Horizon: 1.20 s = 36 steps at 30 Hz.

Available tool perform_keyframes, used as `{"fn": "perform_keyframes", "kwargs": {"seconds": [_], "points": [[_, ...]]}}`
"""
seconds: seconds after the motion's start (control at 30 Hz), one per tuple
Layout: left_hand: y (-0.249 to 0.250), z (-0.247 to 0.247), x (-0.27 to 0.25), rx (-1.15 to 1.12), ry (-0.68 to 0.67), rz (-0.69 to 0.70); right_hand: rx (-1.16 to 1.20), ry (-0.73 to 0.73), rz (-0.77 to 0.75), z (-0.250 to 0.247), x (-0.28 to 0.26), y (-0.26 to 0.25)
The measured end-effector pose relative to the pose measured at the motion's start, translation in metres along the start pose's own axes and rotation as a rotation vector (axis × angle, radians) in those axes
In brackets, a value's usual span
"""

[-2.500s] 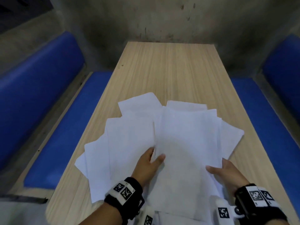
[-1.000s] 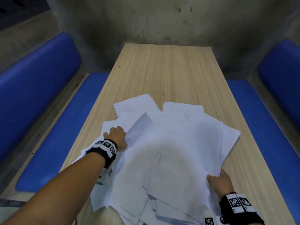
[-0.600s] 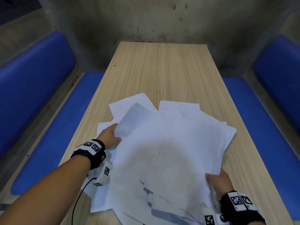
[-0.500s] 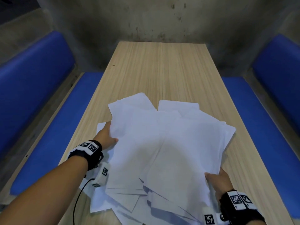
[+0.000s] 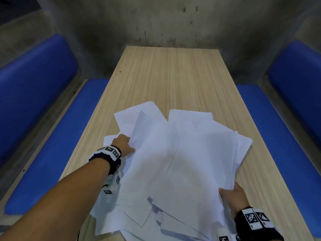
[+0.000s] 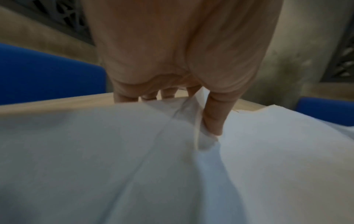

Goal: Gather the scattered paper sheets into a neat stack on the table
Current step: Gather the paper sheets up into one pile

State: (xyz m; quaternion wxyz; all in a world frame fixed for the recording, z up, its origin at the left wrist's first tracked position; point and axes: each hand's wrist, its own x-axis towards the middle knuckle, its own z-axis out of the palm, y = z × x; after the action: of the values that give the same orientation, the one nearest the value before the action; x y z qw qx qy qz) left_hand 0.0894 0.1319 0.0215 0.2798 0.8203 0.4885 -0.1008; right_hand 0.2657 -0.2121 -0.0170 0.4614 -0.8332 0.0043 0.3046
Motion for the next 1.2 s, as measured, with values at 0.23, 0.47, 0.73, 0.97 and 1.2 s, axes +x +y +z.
{"fn": "perform_keyframes", "kwargs": {"seconds": [0.23,0.47,0.73,0.97,1.2], "points": [[0.023,0.022,-0.033,-0.173,-0.086,0.060,0.018,0.013,0.019,0.001,0.005,0.009],[0.041,0.075,-0.068,-0.552,-0.136,0.016,0.073,0.035,0.047,0.001,0.008,0.012],[0.037,0.077,-0.076,-0.772,-0.177,-0.065,0.124,0.015,0.030,-0.003,0.009,0.009],[-0.009,0.044,-0.072,-1.019,0.018,-0.123,0.423,0.002,0.123,-0.066,0.028,0.001],[-0.006,0.043,-0.084,-1.074,-0.072,-0.002,0.477,-0.261,0.058,-0.029,0.019,-0.025]]}}
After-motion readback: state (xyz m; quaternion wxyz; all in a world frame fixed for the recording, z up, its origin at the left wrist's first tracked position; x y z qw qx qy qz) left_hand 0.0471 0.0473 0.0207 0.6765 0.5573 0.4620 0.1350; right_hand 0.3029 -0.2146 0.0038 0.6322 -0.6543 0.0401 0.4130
